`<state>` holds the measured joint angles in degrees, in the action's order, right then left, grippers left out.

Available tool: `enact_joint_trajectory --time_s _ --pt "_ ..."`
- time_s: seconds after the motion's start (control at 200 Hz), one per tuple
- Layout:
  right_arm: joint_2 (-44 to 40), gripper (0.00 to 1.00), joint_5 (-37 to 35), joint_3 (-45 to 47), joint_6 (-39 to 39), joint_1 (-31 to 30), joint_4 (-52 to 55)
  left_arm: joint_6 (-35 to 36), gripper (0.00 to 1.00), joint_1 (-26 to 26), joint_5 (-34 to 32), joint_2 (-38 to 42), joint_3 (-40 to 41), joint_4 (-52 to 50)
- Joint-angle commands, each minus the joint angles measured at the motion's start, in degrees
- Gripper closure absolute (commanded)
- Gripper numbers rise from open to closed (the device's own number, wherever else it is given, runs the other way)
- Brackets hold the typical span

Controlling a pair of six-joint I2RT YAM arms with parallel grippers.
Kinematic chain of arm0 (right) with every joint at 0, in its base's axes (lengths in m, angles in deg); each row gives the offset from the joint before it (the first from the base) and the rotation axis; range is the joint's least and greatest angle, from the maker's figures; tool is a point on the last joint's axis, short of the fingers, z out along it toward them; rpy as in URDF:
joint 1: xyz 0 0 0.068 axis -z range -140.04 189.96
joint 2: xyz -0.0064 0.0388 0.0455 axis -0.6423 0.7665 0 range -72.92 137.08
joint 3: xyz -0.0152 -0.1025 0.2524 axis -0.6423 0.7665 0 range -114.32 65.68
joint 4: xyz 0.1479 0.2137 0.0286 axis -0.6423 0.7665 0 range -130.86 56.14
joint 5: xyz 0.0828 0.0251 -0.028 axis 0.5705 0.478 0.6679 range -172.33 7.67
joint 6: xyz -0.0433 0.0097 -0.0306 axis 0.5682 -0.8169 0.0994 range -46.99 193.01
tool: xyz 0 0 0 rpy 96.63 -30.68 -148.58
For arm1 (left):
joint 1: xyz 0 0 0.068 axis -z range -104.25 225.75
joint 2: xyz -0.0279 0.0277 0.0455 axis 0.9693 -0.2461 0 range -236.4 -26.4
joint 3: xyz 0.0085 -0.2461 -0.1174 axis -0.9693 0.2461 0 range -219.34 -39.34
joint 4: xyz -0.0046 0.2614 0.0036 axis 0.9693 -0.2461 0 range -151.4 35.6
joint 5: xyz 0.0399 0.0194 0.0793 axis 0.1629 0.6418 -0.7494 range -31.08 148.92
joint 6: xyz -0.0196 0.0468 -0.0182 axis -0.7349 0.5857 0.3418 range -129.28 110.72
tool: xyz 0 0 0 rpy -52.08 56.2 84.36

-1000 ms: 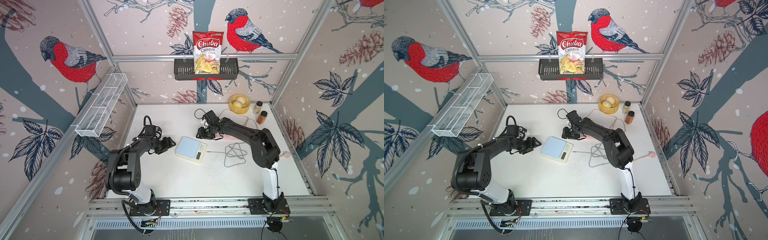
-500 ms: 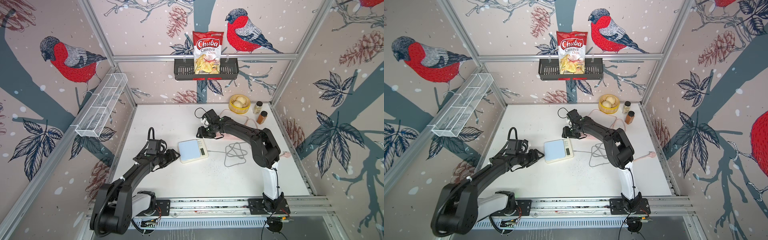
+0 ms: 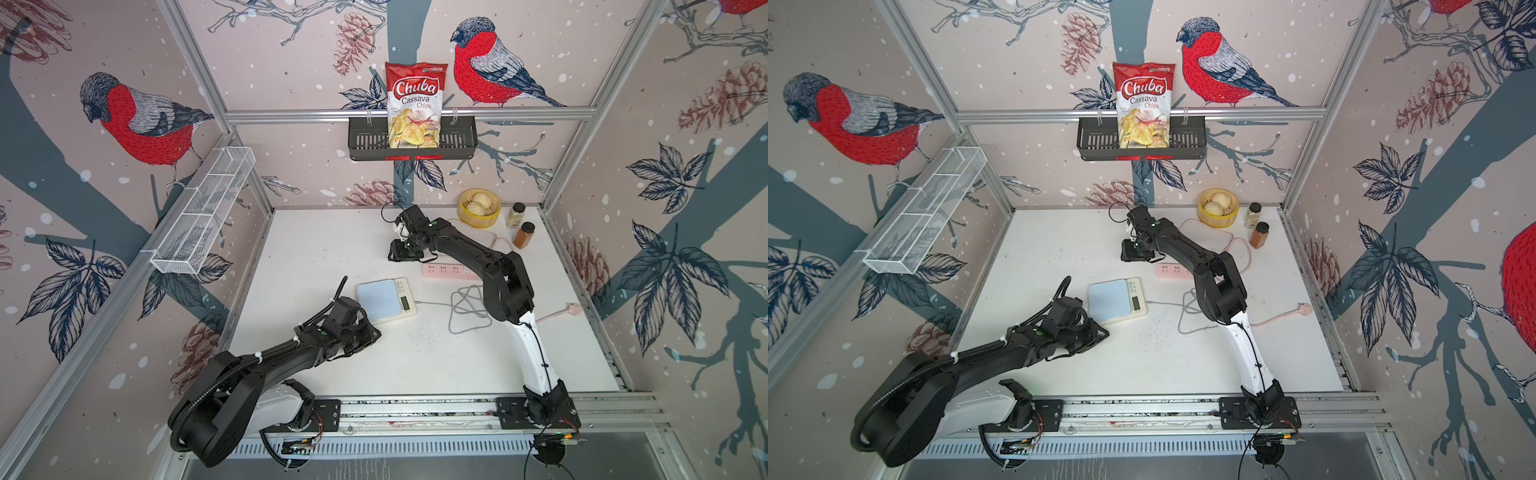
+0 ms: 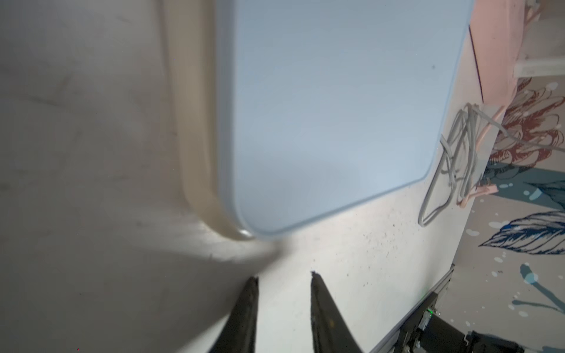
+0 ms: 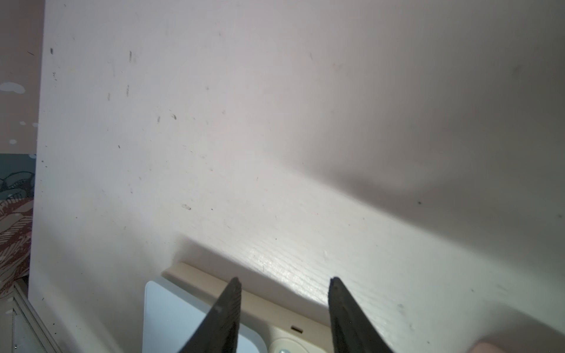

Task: Charge the electronic scale
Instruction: Adjust the electronic scale at the center of the board.

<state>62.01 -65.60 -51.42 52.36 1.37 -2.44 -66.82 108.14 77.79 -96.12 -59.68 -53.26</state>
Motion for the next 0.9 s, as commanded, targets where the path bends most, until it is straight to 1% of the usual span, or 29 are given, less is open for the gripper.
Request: enact_joint_trajectory --time_s 0.0,0.05,0.135,0.205,0.295,0.43,0.515,0.58,0.725,0.81,0.896 --pt "0.6 0.53 0.4 2.6 1.6 -0.6 0.8 -2.2 0.7 0.0 -4.7 -3.1 -3.2 4.2" --pt "0.1 0.54 0.4 4.6 2.0 -1.2 0.3 0.0 0.7 -1.0 -5.7 -5.0 -5.7 1.2" --pt "-0.7 0.55 1.1 7.6 1.4 -2.2 1.0 3.4 0.7 -4.2 -4.2 -7.9 -9.4 -0.8" --pt "-3.0 0.56 1.6 11.1 0.7 -3.2 0.0 6.9 0.7 -7.2 -4.2 -10.2 -13.1 -4.1" --pt "-5.4 0.56 1.4 14.3 -0.6 -4.1 -1.5 9.5 0.7 -10.3 -2.7 -12.9 -16.1 -4.7" --pt "-8.4 0.57 0.4 18.1 -3.1 -4.3 -3.2 13.8 0.67 -12.5 -1.2 -18.0 -22.8 -7.8" --pt "-9.9 0.56 0.2 19.7 -4.2 -4.0 -4.1 15.9 0.63 -13.7 -0.9 -20.1 -25.8 -9.0" --pt "-10.6 0.57 1.1 20.0 -5.6 -3.7 -3.9 16.9 0.59 -15.0 -0.8 -20.7 -27.1 -9.5" --pt "-14.2 0.55 3.9 23.9 -9.0 -3.6 -7.2 18.5 0.55 -17.8 -0.3 -20.4 -28.2 -10.9" --pt "-16.1 0.54 3.7 25.5 -10.5 -2.7 -7.5 19.3 0.5 -19.1 -0.8 -19.2 -28.1 -12.2" --pt "-18.7 0.5 3.2 27.6 -11.7 -1.0 -8.9 19.9 0.46 -20.8 -0.5 -17.3 -26.9 -11.9"
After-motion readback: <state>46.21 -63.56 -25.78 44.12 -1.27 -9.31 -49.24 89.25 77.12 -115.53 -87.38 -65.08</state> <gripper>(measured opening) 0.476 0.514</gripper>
